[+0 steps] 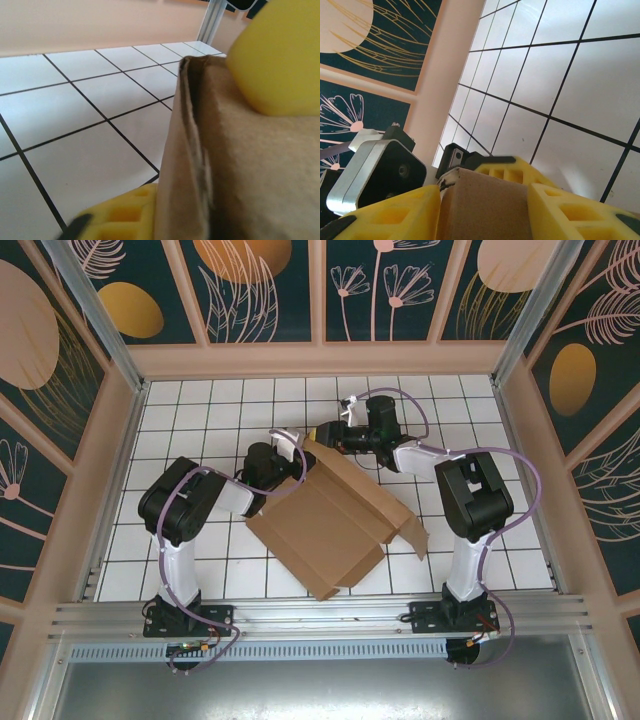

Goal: Fold the paper box

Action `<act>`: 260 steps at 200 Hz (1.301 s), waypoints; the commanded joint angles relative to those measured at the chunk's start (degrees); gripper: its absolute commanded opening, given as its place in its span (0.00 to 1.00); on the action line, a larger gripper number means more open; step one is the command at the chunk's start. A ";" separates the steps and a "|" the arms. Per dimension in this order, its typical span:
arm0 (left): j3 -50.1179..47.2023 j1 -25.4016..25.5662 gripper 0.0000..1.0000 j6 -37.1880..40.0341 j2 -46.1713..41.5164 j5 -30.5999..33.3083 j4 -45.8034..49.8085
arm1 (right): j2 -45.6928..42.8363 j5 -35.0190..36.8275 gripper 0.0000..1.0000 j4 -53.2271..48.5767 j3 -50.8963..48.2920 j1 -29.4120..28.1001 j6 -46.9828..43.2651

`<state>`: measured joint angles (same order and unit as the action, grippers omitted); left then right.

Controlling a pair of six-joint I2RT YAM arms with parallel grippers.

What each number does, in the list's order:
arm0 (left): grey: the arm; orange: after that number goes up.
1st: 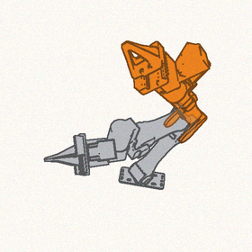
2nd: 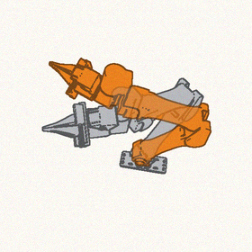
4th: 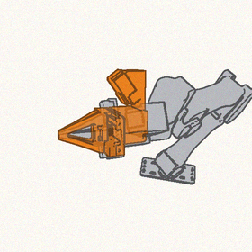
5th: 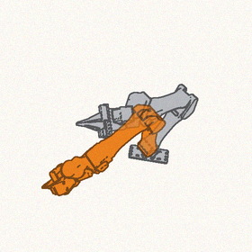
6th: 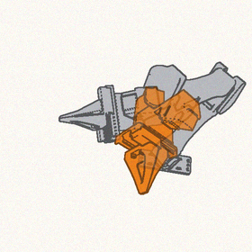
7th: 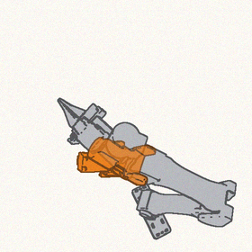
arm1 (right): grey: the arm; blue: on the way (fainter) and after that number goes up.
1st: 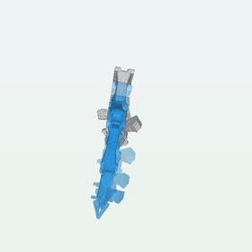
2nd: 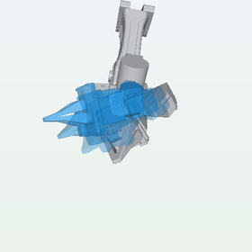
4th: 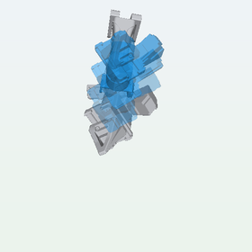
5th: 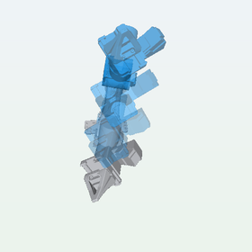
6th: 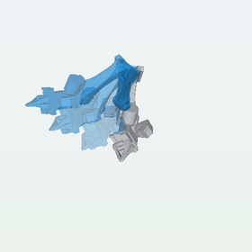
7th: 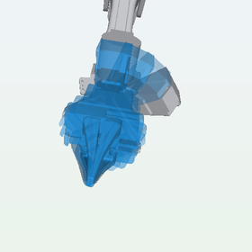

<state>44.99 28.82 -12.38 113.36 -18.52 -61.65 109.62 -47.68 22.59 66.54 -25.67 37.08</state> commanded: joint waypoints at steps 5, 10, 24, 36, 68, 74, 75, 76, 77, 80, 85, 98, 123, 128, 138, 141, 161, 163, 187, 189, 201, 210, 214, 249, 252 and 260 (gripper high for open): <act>-1.48 -0.52 0.39 -1.06 0.33 1.09 -0.12 | 1.07 -1.20 0.48 -6.50 -1.77 -1.06 -0.42; -1.87 -0.52 0.39 -1.11 0.43 1.04 -0.33 | 0.96 -1.19 0.48 -6.66 -1.69 -1.06 -0.51; -2.84 -0.56 0.40 -1.38 0.85 1.04 -1.05 | 0.87 -1.19 0.48 -6.83 -1.51 -1.00 -0.61; -3.38 -0.52 0.41 -1.67 1.29 0.95 -1.88 | 1.00 -1.10 0.48 -6.91 -1.50 -0.87 -0.65; -2.89 -0.54 0.43 -1.86 2.86 0.76 -1.90 | 1.14 -1.27 0.48 -6.77 -1.28 -0.95 -0.34; -2.81 -0.52 0.43 -1.95 3.07 0.77 -2.20 | 1.14 -1.27 0.48 -6.77 -1.33 -0.99 -0.30; -2.76 -0.52 0.43 -1.95 3.13 0.77 -2.22 | 1.13 -1.27 0.48 -6.72 -1.28 -1.02 -0.32; -2.74 -0.52 0.43 -2.03 3.15 0.77 -2.19 | 1.12 -1.27 0.48 -6.70 -1.26 -1.03 -0.29; -2.73 -0.52 0.43 -2.03 3.17 0.81 -2.18 | 1.12 -1.27 0.48 -6.69 -1.25 -1.00 -0.27; -2.64 -0.56 0.43 -2.18 3.27 0.81 -2.17 | 1.12 -1.27 0.48 -6.68 -1.22 -1.00 -0.26; -2.42 -0.52 0.42 -2.26 3.52 0.77 -2.16 | 1.11 -1.29 0.48 -6.68 -1.24 -0.98 -0.26; -1.71 -0.52 0.41 -2.79 3.87 0.61 -1.73 | 1.02 -1.28 0.48 -6.52 -1.28 -1.09 -0.17; -0.37 -0.52 0.42 -4.07 4.66 -0.32 -1.73 | 1.08 -1.29 0.48 -6.49 -1.41 -1.26 -0.18; -0.15 -0.52 0.42 -4.14 4.88 -0.73 -1.72 | 1.04 -1.23 0.48 -6.59 -1.41 -1.23 -0.17; 0.01 -0.52 0.45 -4.09 5.10 -1.26 -1.57 | 1.11 -1.21 0.48 -6.68 -1.42 -1.14 -0.25; -0.04 -0.52 0.47 -3.86 5.05 -1.45 -1.58 | 1.00 -1.19 0.48 -6.68 -1.42 -1.15 -0.28; -0.43 -0.53 0.53 -3.17 5.03 -2.59 -1.36 | 0.87 -1.23 0.48 -6.76 -1.16 -1.14 -0.35; -0.37 -0.52 0.53 -3.17 5.03 -2.60 -1.24 | 0.86 -1.22 0.48 -6.77 -1.09 -1.14 -0.32; 1.05 -0.48 0.43 -3.07 5.51 -3.61 1.31 | 0.97 -1.19 0.48 -6.84 -0.76 -1.16 -0.34; 1.23 -0.51 0.43 -3.08 5.54 -3.69 1.52 | 0.95 -1.19 0.48 -6.85 -0.72 -1.16 -0.34; 1.97 -0.50 0.39 -3.06 5.97 -4.14 2.68 | 1.07 -1.23 0.48 -6.94 -0.55 -1.19 -0.33; 2.36 -0.28 0.34 -3.03 6.08 -4.07 3.67 | 0.96 -1.22 0.48 -7.03 -0.45 -1.21 -0.42; 2.56 -0.26 0.31 -2.84 6.16 -3.98 4.35 | 0.98 -1.22 0.48 -7.07 -0.45 -1.19 -0.42; 2.32 0.07 0.00 -1.51 5.92 -3.17 5.82 | 0.79 -1.10 0.48 -7.45 -0.10 -1.12 -0.74; 2.15 0.09 0.00 -1.44 5.68 -2.95 5.76 | 0.79 -1.03 0.48 -7.47 -0.10 -1.01 -0.78; 1.72 0.10 0.00 -1.24 5.14 -2.40 5.54 | 0.58 -0.93 0.48 -7.50 -0.01 -0.89 -0.82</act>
<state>47.11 28.40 -13.63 117.67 -22.00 -61.47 109.54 -46.44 21.85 67.02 -25.34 37.04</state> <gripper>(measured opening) 0.042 0.480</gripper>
